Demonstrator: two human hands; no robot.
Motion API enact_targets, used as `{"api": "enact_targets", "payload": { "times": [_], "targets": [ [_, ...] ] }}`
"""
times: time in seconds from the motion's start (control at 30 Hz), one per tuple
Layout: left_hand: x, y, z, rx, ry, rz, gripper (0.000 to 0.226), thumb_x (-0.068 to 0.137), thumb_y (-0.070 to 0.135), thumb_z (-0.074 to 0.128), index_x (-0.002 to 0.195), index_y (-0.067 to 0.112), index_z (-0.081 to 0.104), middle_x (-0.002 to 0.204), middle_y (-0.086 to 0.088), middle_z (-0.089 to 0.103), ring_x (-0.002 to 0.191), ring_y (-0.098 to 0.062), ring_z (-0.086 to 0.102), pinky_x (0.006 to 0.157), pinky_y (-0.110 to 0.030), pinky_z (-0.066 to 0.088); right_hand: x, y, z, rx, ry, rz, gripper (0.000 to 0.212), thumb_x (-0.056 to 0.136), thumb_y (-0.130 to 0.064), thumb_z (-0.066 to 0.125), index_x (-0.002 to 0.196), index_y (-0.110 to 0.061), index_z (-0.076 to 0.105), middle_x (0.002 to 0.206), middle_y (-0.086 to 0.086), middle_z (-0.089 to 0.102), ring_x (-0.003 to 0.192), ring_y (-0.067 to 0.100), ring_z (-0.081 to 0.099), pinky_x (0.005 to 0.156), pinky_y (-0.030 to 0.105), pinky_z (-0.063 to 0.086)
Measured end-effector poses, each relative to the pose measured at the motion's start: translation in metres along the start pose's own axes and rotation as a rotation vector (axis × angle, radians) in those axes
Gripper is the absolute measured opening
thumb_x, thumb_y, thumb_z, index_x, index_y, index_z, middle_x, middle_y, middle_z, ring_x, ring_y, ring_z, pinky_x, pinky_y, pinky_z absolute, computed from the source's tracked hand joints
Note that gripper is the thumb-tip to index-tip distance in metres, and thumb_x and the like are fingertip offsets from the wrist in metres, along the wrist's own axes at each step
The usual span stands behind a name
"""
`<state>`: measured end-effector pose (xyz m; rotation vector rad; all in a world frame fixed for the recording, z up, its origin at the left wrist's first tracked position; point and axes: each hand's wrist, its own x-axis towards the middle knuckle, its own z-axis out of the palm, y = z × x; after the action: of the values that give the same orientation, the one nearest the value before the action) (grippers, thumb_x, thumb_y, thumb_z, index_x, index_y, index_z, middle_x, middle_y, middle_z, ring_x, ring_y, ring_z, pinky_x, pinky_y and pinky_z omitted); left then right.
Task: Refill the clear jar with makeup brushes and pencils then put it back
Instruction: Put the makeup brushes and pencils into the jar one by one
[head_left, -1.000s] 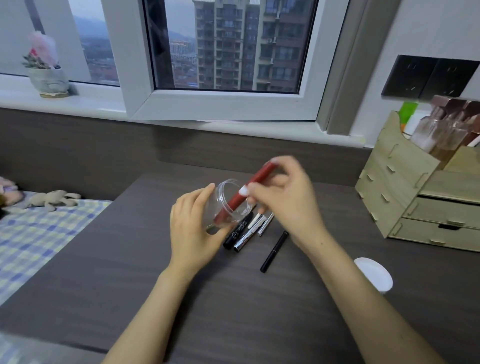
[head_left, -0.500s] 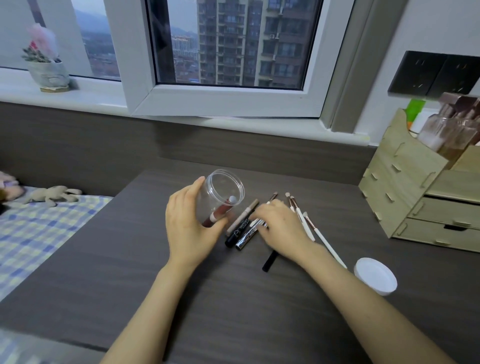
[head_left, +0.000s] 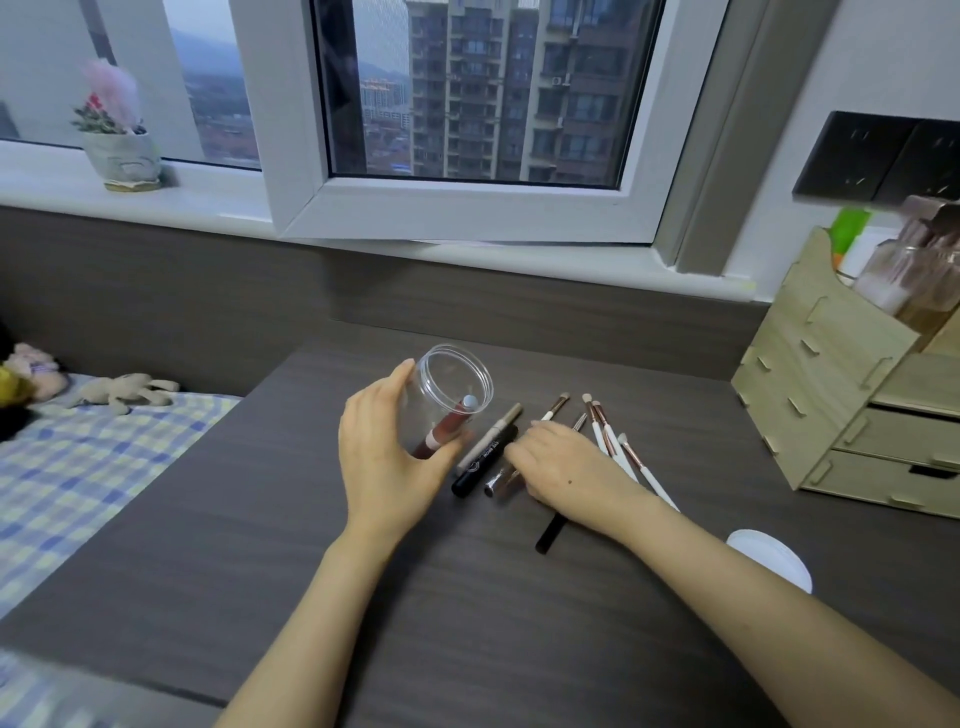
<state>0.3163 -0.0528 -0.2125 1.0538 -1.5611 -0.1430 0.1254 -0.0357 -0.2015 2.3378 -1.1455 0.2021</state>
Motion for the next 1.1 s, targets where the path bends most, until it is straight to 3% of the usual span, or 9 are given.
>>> {"api": "enact_targets", "payload": {
  "times": [0.07, 0.13, 0.23, 0.43, 0.57, 0.73, 0.9, 1.0, 1.1],
  "targets": [
    [0.000, 0.000, 0.000, -0.010, 0.000, 0.006, 0.075, 0.062, 0.046, 0.071, 0.128, 0.022, 0.045, 0.119, 0.005, 0.056, 0.109, -0.017, 0.049, 0.094, -0.037, 0.042, -0.002, 0.007, -0.010, 0.029, 0.139, 0.134, 0.012, 0.071, -0.004, 0.049, 0.078, -0.013, 0.050, 0.059, 0.002, 0.059, 0.057, 0.022, 0.059, 0.073, 0.033, 0.053],
    [0.000, 0.000, 0.000, -0.015, 0.001, 0.022, 0.074, 0.063, 0.046, 0.070, 0.128, 0.025, 0.043, 0.118, 0.010, 0.052, 0.110, -0.016, 0.048, 0.094, -0.036, 0.042, -0.005, 0.011, -0.028, 0.123, 0.271, 0.324, 0.006, 0.081, -0.015, 0.056, 0.084, -0.014, 0.061, 0.065, 0.003, 0.061, 0.059, 0.025, 0.061, 0.063, 0.035, 0.050],
    [0.000, 0.000, 0.001, -0.020, 0.008, 0.028, 0.075, 0.062, 0.038, 0.076, 0.128, 0.024, 0.043, 0.118, 0.011, 0.051, 0.109, -0.016, 0.049, 0.093, -0.039, 0.044, -0.001, 0.014, -0.065, 0.276, 0.377, 0.523, 0.021, 0.084, -0.037, 0.055, 0.092, -0.025, 0.071, 0.067, -0.001, 0.063, 0.060, 0.021, 0.060, 0.052, 0.029, 0.046],
    [-0.001, -0.002, 0.001, 0.004, -0.012, 0.069, 0.072, 0.064, 0.039, 0.072, 0.127, 0.023, 0.042, 0.119, -0.003, 0.059, 0.108, -0.018, 0.048, 0.092, -0.038, 0.042, 0.016, 0.002, -0.106, 0.359, 0.310, 0.607, 0.022, 0.080, -0.039, 0.056, 0.089, -0.026, 0.072, 0.072, -0.003, 0.069, 0.068, 0.023, 0.064, 0.058, 0.029, 0.044],
    [-0.002, -0.004, 0.003, 0.038, -0.019, 0.080, 0.072, 0.063, 0.032, 0.076, 0.127, 0.022, 0.043, 0.116, -0.007, 0.061, 0.106, -0.017, 0.047, 0.090, -0.037, 0.041, 0.016, -0.001, -0.119, 0.497, 0.174, 0.617, 0.005, 0.079, -0.022, 0.054, 0.082, -0.019, 0.051, 0.063, -0.005, 0.056, 0.061, 0.023, 0.050, 0.060, 0.032, 0.038],
    [-0.002, 0.000, 0.004, 0.045, -0.064, 0.159, 0.066, 0.069, 0.046, 0.064, 0.127, 0.021, 0.044, 0.113, -0.006, 0.063, 0.104, -0.017, 0.049, 0.088, -0.032, 0.039, 0.032, -0.001, -0.114, 0.817, -0.024, 0.526, 0.007, 0.080, -0.024, 0.063, 0.076, -0.023, 0.057, 0.069, -0.015, 0.057, 0.064, 0.001, 0.051, 0.062, 0.020, 0.038],
    [-0.001, -0.005, 0.002, 0.061, -0.057, 0.131, 0.073, 0.064, 0.038, 0.074, 0.128, 0.022, 0.043, 0.117, -0.006, 0.061, 0.107, -0.018, 0.047, 0.090, -0.035, 0.039, 0.043, -0.001, -0.097, 0.910, 0.050, 0.537, 0.031, 0.084, -0.044, 0.059, 0.072, -0.018, 0.071, 0.048, -0.005, 0.040, 0.047, 0.007, 0.034, 0.052, 0.024, 0.031],
    [0.001, -0.006, 0.002, 0.071, -0.028, 0.098, 0.078, 0.060, 0.031, 0.079, 0.127, 0.022, 0.042, 0.117, -0.008, 0.061, 0.107, -0.020, 0.047, 0.091, -0.037, 0.040, 0.038, 0.007, -0.084, 1.084, 0.202, 0.681, 0.036, 0.093, -0.038, 0.046, 0.078, -0.017, 0.072, 0.049, 0.000, 0.043, 0.044, 0.006, 0.036, 0.053, 0.025, 0.033],
    [0.002, -0.003, 0.000, 0.038, 0.007, 0.028, 0.079, 0.059, 0.033, 0.081, 0.127, 0.021, 0.044, 0.118, -0.006, 0.060, 0.109, -0.021, 0.048, 0.094, -0.037, 0.040, 0.026, 0.012, -0.050, 0.706, 0.079, 0.685, 0.028, 0.091, -0.029, 0.050, 0.082, -0.013, 0.071, 0.068, 0.005, 0.067, 0.066, 0.020, 0.060, 0.067, 0.031, 0.046]
  ]
}}
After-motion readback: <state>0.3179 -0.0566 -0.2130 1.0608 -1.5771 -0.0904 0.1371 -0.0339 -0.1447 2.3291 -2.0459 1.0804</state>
